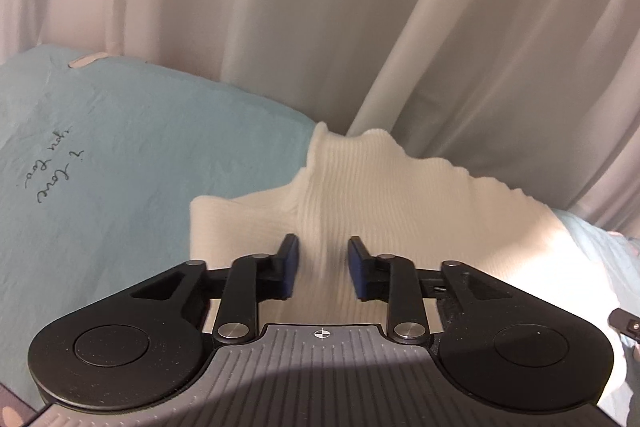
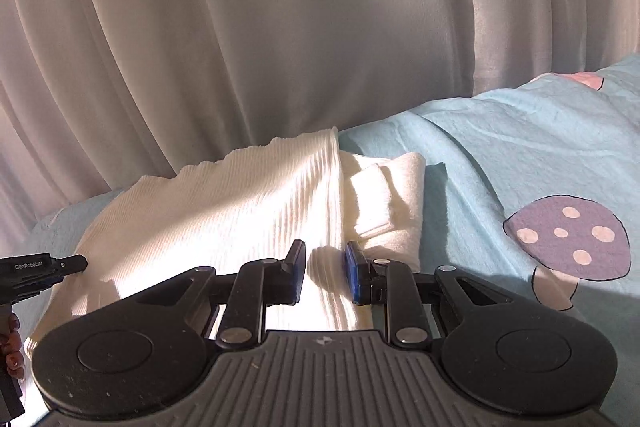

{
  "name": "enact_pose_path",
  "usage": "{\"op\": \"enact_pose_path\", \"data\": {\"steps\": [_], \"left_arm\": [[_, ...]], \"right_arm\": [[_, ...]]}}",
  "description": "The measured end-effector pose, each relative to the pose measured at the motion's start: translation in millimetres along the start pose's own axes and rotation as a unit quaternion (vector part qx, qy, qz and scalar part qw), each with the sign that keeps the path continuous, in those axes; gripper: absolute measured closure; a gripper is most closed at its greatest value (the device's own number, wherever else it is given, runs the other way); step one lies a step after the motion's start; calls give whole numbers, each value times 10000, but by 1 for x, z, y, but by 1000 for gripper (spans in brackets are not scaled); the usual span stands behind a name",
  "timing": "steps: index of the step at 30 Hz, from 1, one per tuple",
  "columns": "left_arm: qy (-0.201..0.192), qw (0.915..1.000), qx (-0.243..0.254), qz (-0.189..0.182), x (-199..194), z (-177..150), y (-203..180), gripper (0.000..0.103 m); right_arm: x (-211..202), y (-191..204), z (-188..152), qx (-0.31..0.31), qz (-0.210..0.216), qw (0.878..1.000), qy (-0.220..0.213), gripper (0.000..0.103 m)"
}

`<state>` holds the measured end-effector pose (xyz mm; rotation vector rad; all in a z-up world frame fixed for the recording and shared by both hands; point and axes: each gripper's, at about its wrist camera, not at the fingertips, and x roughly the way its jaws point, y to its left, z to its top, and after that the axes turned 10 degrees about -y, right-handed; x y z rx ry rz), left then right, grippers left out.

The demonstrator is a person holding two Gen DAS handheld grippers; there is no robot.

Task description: Fold small clothes

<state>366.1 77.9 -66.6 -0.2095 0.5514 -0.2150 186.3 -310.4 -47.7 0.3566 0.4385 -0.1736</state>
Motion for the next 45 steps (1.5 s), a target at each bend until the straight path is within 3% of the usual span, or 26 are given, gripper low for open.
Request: {"op": "enact_pose_path", "data": {"steps": [6,12,15,17,20,24,31,35,37,39,43,44,45], "left_arm": [[146,9996,-229,-110,3,5,7,94],[-42,9981,-606,91,-14,8,17,95],[-85,9987,-404,313,-17,4,18,95],[-2,9980,-546,331,-13,0,23,95],[49,9973,-717,159,-15,0,27,89],[-13,9981,-585,176,-28,0,26,79],[163,9943,-991,358,-44,-10,52,57],[302,9847,-1715,-84,-43,-19,72,55],[433,9752,-2123,-459,-39,-20,78,52],[449,9637,-2549,-647,-35,-23,83,46],[503,9466,-3049,-923,-28,-28,90,45],[529,9473,-3011,-953,-27,-28,89,48],[547,9522,-2862,-919,-26,-27,84,57]], "right_arm": [[0,9,3,-154,-90,9998,61,82],[-5,12,5,-278,-100,9996,31,82],[-5,11,6,-325,-130,9994,50,82],[-7,11,5,-294,-153,9994,129,82],[-8,10,2,-313,-165,9992,197,82],[-13,12,-1,-418,-115,9990,141,82],[-16,22,-6,-553,14,9984,-71,82],[-12,39,-11,-672,231,9975,64,82],[-9,50,-15,-724,360,9966,185,82],[-6,63,-21,-778,562,9950,271,82],[-4,89,-33,-1012,890,9903,346,82],[-3,95,-36,-1099,943,9889,343,82],[-2,100,-40,-1183,985,9875,347,82]]}}
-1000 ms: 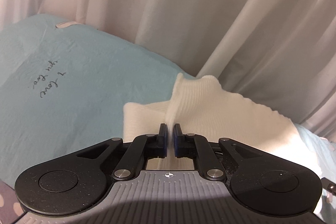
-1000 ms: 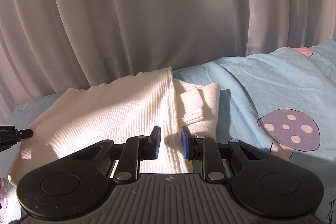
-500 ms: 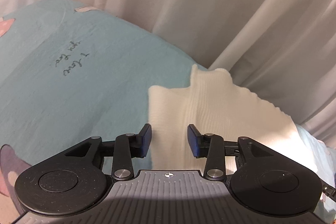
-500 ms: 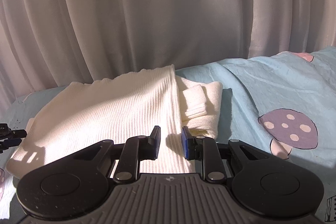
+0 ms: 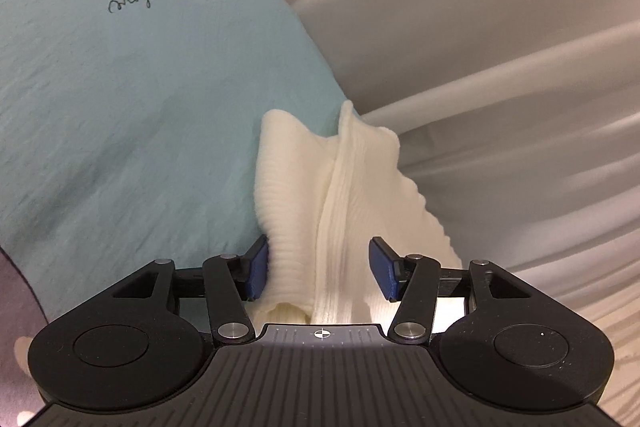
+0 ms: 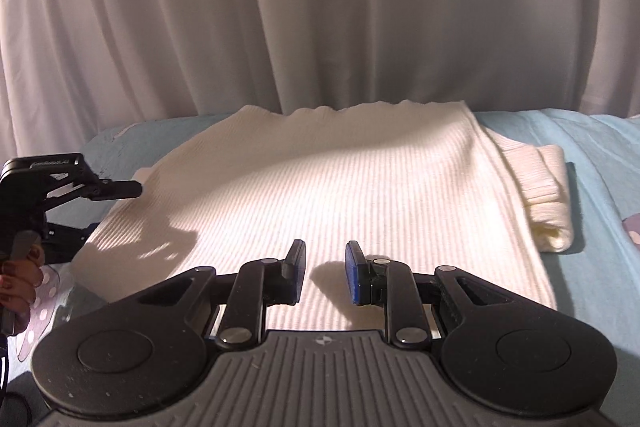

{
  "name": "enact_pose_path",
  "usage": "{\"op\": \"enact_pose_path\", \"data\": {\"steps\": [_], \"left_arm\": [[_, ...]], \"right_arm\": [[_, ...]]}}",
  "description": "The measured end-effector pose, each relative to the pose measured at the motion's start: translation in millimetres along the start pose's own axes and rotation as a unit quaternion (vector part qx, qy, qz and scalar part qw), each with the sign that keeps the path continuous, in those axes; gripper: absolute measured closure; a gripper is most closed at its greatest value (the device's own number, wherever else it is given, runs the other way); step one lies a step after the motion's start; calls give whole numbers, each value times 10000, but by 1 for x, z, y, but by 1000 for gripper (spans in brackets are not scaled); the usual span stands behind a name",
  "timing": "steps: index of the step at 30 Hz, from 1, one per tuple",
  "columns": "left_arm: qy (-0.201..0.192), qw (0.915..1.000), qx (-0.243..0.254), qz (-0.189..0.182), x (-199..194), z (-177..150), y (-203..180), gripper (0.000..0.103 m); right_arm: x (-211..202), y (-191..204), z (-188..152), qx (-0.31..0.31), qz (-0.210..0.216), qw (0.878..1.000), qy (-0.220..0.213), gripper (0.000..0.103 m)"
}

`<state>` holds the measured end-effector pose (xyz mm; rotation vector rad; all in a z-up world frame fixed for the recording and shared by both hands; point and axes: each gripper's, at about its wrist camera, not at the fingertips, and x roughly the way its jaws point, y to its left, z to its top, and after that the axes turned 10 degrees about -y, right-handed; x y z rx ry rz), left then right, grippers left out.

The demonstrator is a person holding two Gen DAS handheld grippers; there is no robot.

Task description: Fold small clothes

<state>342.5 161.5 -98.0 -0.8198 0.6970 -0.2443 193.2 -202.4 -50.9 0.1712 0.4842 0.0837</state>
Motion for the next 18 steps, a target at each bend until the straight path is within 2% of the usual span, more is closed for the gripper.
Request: {"op": "enact_pose_path", "data": {"steps": [2,6,9,12,13,16,18], "left_arm": [[37,9992,351,188,6,-3,-8,72],[51,9994,289,180,7,-1,-10,82],[42,9997,199,120,4,1,-9,84],[15,9995,264,147,1,1,-14,85],[-2,9993,310,197,1,2,-18,85],[-37,9975,598,387,-3,3,-33,85],[-54,9947,868,550,-5,2,-47,85]], "right_arm": [[7,10,-6,-189,14,9998,96,82],[8,19,-10,-541,-122,9984,76,84],[2,14,-6,-541,-312,9980,-99,84],[7,6,-7,-522,-506,9973,121,84],[3,1,-7,-456,-504,9977,79,84],[-8,-12,-3,-131,-620,9980,-18,84],[-14,-24,1,41,-864,9962,-103,84]]}}
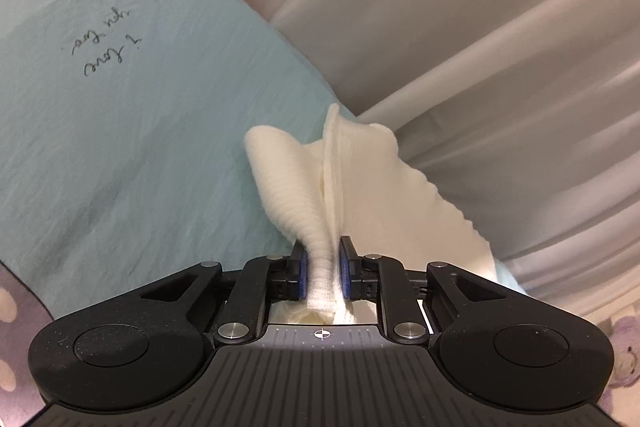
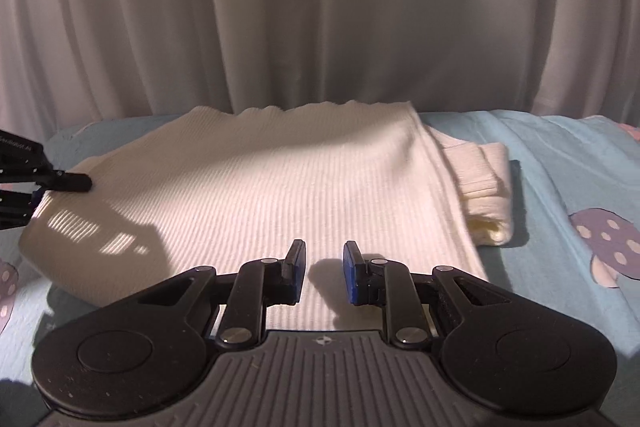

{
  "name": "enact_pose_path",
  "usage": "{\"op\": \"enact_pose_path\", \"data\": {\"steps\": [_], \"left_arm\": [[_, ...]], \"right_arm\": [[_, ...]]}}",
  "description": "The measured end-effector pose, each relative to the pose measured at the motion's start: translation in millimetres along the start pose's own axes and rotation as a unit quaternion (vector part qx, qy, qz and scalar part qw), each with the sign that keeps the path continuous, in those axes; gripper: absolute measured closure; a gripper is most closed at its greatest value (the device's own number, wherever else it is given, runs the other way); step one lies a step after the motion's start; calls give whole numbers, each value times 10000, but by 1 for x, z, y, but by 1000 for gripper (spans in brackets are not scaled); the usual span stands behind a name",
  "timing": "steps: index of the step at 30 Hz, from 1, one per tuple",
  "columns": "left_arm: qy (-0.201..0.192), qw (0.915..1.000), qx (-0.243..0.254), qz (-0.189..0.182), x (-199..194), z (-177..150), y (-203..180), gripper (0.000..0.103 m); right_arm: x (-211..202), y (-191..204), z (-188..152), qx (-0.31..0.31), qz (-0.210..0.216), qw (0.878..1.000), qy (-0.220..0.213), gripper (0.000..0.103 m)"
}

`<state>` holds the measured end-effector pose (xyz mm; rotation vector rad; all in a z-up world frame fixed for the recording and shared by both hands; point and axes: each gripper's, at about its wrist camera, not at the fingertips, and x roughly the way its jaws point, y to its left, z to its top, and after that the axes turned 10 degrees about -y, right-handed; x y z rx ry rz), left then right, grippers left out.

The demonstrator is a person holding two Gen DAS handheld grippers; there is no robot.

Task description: Fold small clothes

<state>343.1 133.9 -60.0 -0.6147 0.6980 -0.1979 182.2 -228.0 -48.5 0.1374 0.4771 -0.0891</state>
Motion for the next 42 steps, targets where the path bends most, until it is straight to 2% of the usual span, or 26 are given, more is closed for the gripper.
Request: {"op": "enact_pose_path", "data": {"steps": [2,7,10,14,17,21,23,25,26,27,29,31,35,37,39,40,41,42], "left_arm": [[-89,9992,375,122,-7,-1,-18,86],[-245,9934,1118,15,-14,-12,-71,86],[-59,9909,1326,-215,-5,-25,-104,86],[339,9842,1722,-255,21,-57,-133,85],[834,9808,1714,-413,38,-75,-131,83],[911,9781,1700,-783,12,-71,-124,82],[715,9778,1726,-954,-9,-65,-120,80],[357,9797,1778,-856,-30,-61,-114,79],[203,9801,1860,-668,-35,-62,-112,78],[146,9791,1961,-509,-35,-65,-109,78],[348,9751,2186,-148,-20,-74,-110,79],[690,9722,2230,-200,-7,-89,-104,79],[516,9736,2170,-490,-7,-100,-96,78],[644,9748,2049,-602,-5,-92,-90,74],[871,9782,1765,-666,-4,-81,-88,69],[915,9806,1610,-648,-7,-76,-85,68],[879,9834,1467,-610,-11,-69,-82,62],[724,9867,1357,-532,-17,-63,-76,53]], "right_arm": [[-3,-13,3,140,-247,9996,-68,84],[-12,-41,8,501,-596,9969,-135,84],[-16,-47,7,602,-658,9959,-180,84],[-18,-46,5,590,-611,9963,-143,84],[-20,-45,4,555,-600,9966,-144,84],[-21,-48,4,579,-636,9962,-128,84],[-20,-48,4,593,-628,9962,-141,84],[-20,-45,4,596,-602,9963,-139,84],[-19,-44,4,597,-577,9965,-136,84],[-18,-41,4,588,-534,9968,-123,84],[-16,-35,5,540,-448,9975,-116,84],[-16,-30,6,485,-365,9981,-91,84],[-13,-24,6,379,-237,9990,56,83],[-10,-24,9,448,-136,9989,96,83],[-5,-26,18,692,146,9974,167,81],[-2,-27,23,860,323,9956,207,75],[3,-28,29,1108,553,9919,273,65],[9,-30,34,1356,787,9869,367,60]]}}
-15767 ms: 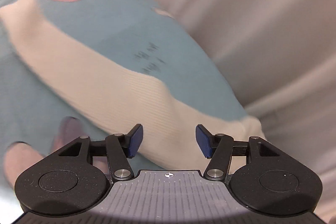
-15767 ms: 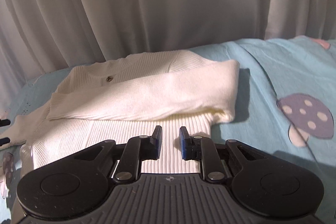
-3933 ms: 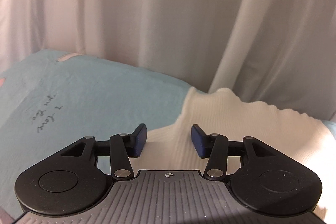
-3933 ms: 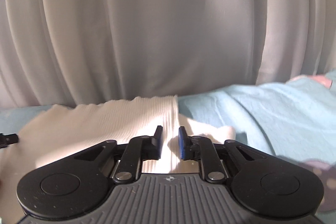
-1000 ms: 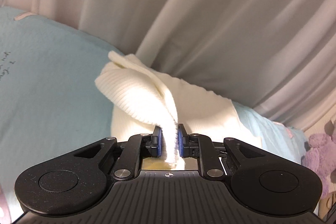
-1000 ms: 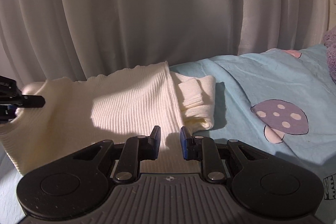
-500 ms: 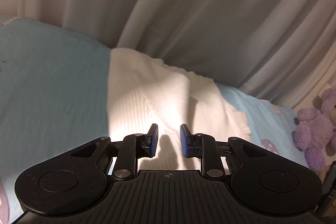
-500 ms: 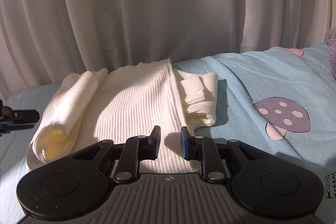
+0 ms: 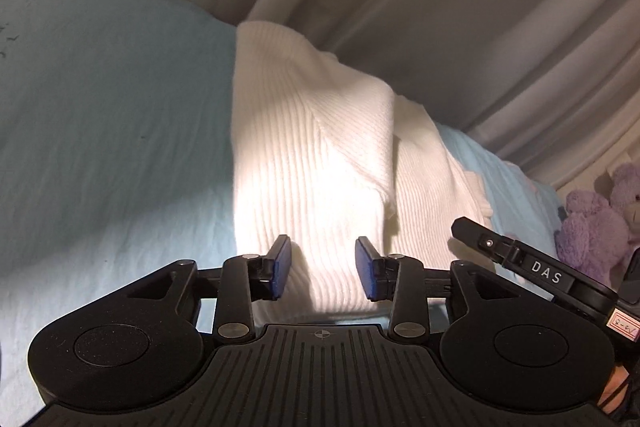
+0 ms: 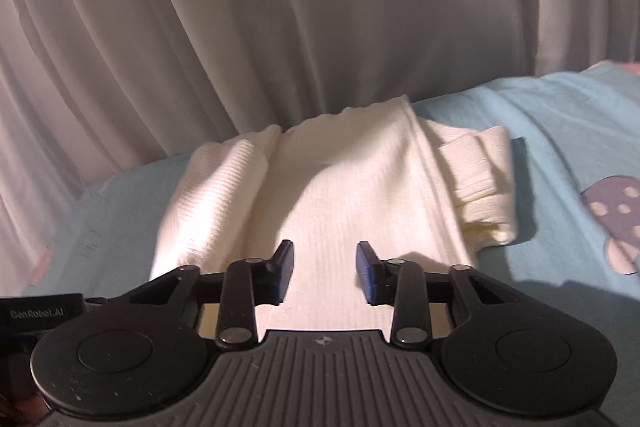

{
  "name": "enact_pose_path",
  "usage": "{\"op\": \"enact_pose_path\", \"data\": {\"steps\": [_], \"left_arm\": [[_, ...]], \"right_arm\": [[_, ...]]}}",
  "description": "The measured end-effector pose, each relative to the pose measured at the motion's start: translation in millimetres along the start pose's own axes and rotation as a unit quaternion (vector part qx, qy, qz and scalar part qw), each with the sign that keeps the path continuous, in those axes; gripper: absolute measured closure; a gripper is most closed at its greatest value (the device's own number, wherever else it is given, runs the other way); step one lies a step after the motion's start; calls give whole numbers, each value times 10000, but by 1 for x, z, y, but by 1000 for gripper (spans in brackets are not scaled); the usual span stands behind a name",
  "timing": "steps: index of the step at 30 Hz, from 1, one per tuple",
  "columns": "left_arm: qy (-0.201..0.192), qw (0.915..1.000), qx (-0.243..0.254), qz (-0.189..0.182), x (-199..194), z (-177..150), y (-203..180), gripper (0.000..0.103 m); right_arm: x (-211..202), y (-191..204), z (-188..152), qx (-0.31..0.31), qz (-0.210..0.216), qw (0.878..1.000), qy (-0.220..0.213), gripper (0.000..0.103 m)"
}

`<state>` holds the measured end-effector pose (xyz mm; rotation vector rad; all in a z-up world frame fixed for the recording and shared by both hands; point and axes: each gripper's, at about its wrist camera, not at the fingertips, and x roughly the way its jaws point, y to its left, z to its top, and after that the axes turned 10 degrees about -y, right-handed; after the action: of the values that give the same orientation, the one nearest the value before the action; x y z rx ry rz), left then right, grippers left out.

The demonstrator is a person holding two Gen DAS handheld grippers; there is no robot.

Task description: Fold small clothes

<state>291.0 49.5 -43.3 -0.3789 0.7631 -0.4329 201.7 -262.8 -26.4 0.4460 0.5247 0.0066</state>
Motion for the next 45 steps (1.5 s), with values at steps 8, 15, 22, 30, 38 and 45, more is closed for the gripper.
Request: {"op": "enact_pose_path", "data": {"steps": [8,15,22,30,38,45], "left_arm": [[-454,9952,36,869,10,14,24,49],[-441,9964,29,722,18,15,25,49],[-311,9984,-30,478,22,16,25,49],[-116,9987,490,60,23,3,-8,48],[193,9979,393,-467,32,-16,-28,49],[210,9985,419,-296,16,-19,-31,47]], "right_arm": [[71,12,22,1037,978,9876,666,57],[111,17,13,1450,1294,9750,1074,68],[106,47,14,463,972,9910,798,90],[65,50,17,-1375,-701,9878,195,92],[52,1,19,126,104,9994,320,78],[61,-38,14,1673,1021,9781,706,74]]}}
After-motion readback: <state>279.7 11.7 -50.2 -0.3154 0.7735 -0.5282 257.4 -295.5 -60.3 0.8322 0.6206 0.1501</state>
